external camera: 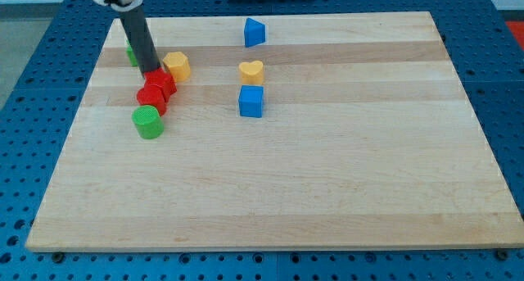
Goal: Move the yellow hexagon below the green star
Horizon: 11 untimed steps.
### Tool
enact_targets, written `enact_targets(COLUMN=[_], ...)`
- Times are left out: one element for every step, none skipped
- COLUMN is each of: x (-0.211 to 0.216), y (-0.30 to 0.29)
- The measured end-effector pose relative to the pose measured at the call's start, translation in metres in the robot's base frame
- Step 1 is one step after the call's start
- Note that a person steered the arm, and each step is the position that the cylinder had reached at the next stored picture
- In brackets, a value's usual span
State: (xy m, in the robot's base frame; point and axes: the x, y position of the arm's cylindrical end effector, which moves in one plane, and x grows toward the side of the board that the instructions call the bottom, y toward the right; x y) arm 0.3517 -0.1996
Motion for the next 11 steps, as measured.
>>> enact_targets(x=[0.027,0.035,0.01,-0.017,-0.021,-0.022,-0.023,-0.047,-0.057,-0.042,-0.032], y=[0.006,0.057,0.075,0.08,0.069,0.042,0.032,0.038,0.035,0.009,-0.016])
